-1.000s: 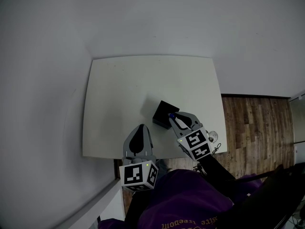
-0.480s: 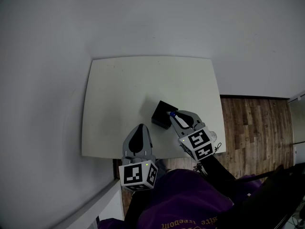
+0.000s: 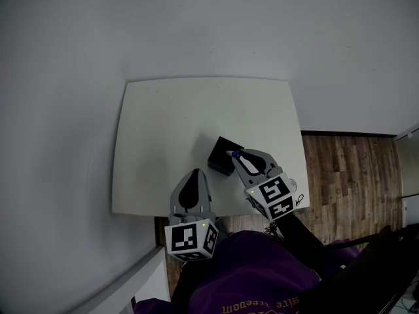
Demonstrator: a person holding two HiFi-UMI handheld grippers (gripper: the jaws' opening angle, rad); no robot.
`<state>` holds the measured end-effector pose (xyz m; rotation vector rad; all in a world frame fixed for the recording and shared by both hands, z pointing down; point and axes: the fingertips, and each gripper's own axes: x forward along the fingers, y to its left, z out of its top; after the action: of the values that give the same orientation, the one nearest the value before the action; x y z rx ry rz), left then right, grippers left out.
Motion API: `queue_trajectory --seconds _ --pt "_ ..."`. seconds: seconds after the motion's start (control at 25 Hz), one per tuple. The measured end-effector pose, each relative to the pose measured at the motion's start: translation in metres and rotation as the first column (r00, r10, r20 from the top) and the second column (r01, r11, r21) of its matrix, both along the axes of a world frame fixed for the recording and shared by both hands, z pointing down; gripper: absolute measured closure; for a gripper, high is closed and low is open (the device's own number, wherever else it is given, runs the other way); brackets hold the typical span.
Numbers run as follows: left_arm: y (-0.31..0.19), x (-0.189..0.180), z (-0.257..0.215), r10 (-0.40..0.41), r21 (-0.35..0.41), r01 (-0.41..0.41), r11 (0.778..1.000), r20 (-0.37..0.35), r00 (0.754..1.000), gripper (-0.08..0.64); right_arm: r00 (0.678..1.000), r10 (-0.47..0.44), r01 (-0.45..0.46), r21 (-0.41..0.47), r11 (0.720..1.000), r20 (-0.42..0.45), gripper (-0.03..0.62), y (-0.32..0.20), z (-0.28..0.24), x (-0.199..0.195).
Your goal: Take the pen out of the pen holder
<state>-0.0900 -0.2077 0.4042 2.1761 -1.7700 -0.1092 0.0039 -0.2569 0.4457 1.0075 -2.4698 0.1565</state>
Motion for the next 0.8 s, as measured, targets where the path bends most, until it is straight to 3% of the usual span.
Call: queue_trajectory --seconds 0.8 --pt "0.013 0.004 -0.008 0.017 0.018 -0.018 1.000 0.013 1.000 0.554 0.999 -0.001 -0.001 0.050 0.999 0.048 0.518 0.012 -0.029 0.000"
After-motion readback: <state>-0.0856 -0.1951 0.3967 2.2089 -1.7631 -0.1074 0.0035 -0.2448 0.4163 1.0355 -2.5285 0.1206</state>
